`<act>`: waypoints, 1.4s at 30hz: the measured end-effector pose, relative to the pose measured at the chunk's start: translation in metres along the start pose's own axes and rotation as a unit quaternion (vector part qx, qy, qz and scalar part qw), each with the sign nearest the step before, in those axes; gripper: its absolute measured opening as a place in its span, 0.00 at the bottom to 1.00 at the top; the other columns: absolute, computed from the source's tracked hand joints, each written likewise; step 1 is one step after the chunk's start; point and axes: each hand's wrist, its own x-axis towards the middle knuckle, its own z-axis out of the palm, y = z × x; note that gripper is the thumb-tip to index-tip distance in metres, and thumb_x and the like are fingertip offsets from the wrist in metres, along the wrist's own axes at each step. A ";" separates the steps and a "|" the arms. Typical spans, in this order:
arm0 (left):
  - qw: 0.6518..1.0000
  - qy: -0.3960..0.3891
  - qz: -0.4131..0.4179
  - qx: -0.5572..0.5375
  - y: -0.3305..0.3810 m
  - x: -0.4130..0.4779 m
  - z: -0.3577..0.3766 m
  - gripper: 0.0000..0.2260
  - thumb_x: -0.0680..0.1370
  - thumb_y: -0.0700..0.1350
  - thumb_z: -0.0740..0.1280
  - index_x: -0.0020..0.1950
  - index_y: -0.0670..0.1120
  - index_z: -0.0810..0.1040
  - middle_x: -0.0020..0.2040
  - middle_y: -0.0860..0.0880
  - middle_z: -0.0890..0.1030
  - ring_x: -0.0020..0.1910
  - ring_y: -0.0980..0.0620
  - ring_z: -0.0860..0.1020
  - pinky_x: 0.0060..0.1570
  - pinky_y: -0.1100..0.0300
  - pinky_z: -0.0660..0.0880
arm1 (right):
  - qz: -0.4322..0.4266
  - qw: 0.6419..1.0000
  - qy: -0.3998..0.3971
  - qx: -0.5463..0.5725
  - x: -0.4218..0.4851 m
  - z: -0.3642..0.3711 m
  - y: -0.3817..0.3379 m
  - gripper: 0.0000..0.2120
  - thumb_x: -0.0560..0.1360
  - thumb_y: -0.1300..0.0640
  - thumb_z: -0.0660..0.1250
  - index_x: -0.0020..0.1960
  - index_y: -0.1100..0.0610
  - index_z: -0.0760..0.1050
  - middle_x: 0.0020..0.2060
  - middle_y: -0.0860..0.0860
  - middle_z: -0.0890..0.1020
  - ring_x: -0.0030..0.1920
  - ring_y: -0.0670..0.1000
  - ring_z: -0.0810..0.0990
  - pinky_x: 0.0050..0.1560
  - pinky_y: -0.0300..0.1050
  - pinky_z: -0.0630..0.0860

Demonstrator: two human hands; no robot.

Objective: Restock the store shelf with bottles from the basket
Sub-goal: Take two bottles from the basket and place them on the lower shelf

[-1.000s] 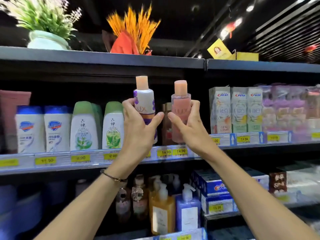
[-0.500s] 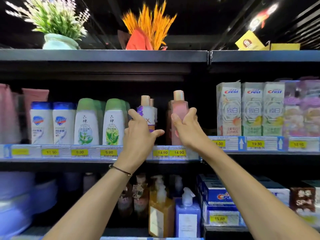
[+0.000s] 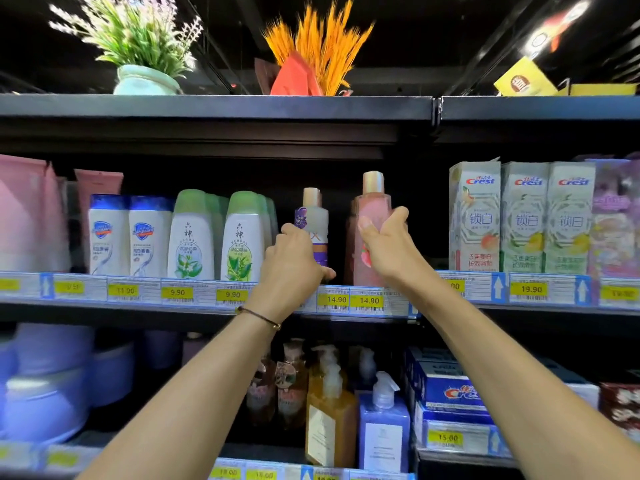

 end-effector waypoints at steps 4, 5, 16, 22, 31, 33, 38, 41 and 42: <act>1.000 -0.005 -0.014 0.009 0.001 0.006 0.003 0.40 0.68 0.55 0.81 0.67 0.35 0.65 0.64 0.39 0.75 0.64 0.36 0.76 0.57 0.48 0.75 | 0.004 1.000 -0.002 0.014 -0.001 0.002 -0.003 0.15 0.84 0.45 0.55 0.61 0.56 0.58 0.62 0.57 0.69 0.59 0.56 0.76 0.49 0.50 0.77; 1.000 -0.007 -0.013 0.011 0.000 0.006 0.004 0.40 0.68 0.56 0.81 0.67 0.35 0.65 0.63 0.39 0.75 0.64 0.36 0.76 0.57 0.48 0.75 | 0.007 1.000 -0.005 0.021 -0.001 0.003 -0.004 0.16 0.84 0.45 0.56 0.62 0.56 0.58 0.62 0.57 0.70 0.59 0.56 0.77 0.49 0.48 0.78; 0.941 0.234 0.205 0.132 -0.036 -0.039 -0.014 0.13 0.83 0.52 0.55 0.55 0.44 0.72 0.46 0.45 0.75 0.45 0.43 0.74 0.40 0.51 0.69 | 0.024 0.999 -0.036 0.030 0.003 0.005 0.001 0.22 0.84 0.51 0.60 0.70 0.60 0.55 0.60 0.59 0.76 0.51 0.54 0.82 0.27 0.30 0.73; 0.911 0.270 0.273 0.154 -0.104 -0.061 0.010 0.12 0.80 0.48 0.63 0.56 0.42 0.81 0.53 0.44 0.79 0.52 0.39 0.74 0.51 0.46 0.70 | 0.042 0.996 -0.066 -0.040 0.000 0.006 -0.001 0.29 0.82 0.47 0.63 0.74 0.60 0.54 0.62 0.62 0.78 0.54 0.59 0.83 0.53 0.56 0.83; 0.895 0.318 0.299 0.089 -0.121 -0.058 0.038 0.16 0.82 0.44 0.62 0.64 0.38 0.80 0.59 0.39 0.79 0.59 0.34 0.76 0.61 0.42 0.70 | 0.023 0.973 -0.084 -0.212 -0.009 -0.006 -0.006 0.29 0.77 0.51 0.72 0.68 0.65 0.63 0.62 0.62 0.75 0.58 0.61 0.78 0.51 0.50 0.74; 0.893 0.327 0.293 0.095 -0.120 -0.056 0.041 0.16 0.82 0.43 0.61 0.63 0.38 0.80 0.58 0.38 0.79 0.59 0.34 0.76 0.61 0.42 0.70 | 0.023 0.973 -0.079 -0.218 -0.010 -0.002 -0.005 0.27 0.78 0.51 0.71 0.67 0.65 0.64 0.61 0.62 0.75 0.57 0.61 0.77 0.48 0.49 0.72; 0.897 0.322 0.283 0.105 -0.119 -0.059 0.040 0.15 0.81 0.43 0.60 0.63 0.38 0.79 0.59 0.39 0.78 0.60 0.35 0.74 0.63 0.44 0.69 | 0.027 0.972 -0.068 -0.224 -0.012 0.002 -0.001 0.29 0.79 0.50 0.69 0.71 0.67 0.62 0.64 0.64 0.74 0.61 0.63 0.77 0.52 0.51 0.72; 0.907 0.300 0.276 0.110 -0.118 -0.063 0.036 0.16 0.82 0.44 0.59 0.65 0.39 0.78 0.61 0.40 0.77 0.62 0.36 0.73 0.64 0.45 0.68 | -0.022 0.967 -0.025 -0.253 -0.025 0.001 -0.003 0.33 0.82 0.52 0.62 0.76 0.69 0.52 0.67 0.66 0.72 0.64 0.65 0.74 0.57 0.54 0.71; 0.911 0.292 0.268 0.112 -0.117 -0.064 0.036 0.16 0.82 0.44 0.59 0.66 0.39 0.78 0.61 0.40 0.77 0.62 0.37 0.73 0.65 0.45 0.68 | -0.054 0.959 -0.004 -0.276 -0.031 0.001 -0.005 0.33 0.83 0.53 0.60 0.77 0.69 0.49 0.67 0.66 0.71 0.65 0.66 0.72 0.58 0.55 0.71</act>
